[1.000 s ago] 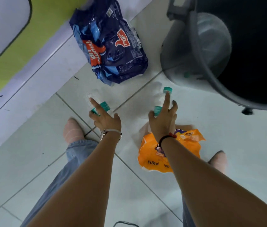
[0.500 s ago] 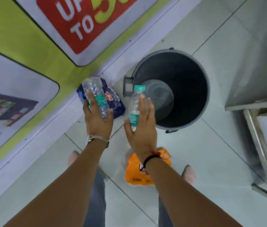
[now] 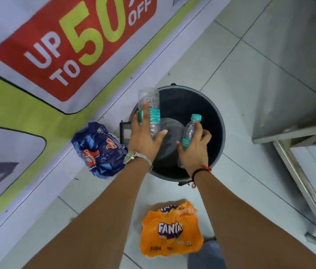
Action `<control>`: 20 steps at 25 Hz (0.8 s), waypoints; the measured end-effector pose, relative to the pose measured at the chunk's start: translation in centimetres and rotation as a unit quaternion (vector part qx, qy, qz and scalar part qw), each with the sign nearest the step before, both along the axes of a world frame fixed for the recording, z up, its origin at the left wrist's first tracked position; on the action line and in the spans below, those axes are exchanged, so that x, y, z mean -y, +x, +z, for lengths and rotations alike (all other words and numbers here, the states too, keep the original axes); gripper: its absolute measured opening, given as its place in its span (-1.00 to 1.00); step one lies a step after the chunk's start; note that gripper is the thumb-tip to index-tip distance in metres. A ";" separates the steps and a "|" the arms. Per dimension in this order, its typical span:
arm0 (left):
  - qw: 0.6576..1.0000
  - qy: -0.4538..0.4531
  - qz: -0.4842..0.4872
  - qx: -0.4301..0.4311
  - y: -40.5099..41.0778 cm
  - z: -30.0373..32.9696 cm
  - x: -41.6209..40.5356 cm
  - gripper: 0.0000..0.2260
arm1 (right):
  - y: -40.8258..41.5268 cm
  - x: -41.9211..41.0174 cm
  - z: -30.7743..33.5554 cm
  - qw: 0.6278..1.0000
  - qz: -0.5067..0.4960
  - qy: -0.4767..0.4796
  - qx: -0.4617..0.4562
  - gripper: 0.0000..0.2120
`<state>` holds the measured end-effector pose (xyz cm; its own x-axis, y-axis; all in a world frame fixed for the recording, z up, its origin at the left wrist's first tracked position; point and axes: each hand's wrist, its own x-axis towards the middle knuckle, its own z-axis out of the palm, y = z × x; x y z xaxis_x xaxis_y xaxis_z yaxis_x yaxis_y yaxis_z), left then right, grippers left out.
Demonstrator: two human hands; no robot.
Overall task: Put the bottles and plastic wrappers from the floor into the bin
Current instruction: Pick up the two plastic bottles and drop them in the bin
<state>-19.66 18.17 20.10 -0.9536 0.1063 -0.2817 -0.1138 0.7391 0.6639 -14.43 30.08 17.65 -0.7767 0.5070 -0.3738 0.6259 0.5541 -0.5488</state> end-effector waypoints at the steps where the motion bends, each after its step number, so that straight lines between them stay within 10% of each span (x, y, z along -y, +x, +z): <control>1: 1.000 -0.016 -0.006 0.010 0.0 -0.8 -0.5 -0.21 | -0.2 -0.3 -0.7 1.000 -0.003 0.002 0.010 -0.30; 14: 0.980 -0.186 -0.027 -0.070 1.5 -3.5 -2.7 -0.28 | 1.1 -2.2 -1.4 0.989 0.045 0.136 -0.032 -0.49; 20: 0.965 -0.217 0.113 -0.096 6.7 -5.0 3.8 -0.50 | 7.8 -4.0 -1.2 0.979 0.046 0.194 -0.045 -0.45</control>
<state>-12.98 14.42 15.14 -0.9776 -0.1986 -0.0691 -0.2103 0.9229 0.3226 -6.61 34.06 16.46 -0.8472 0.5229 -0.0940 0.5214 0.7843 -0.3362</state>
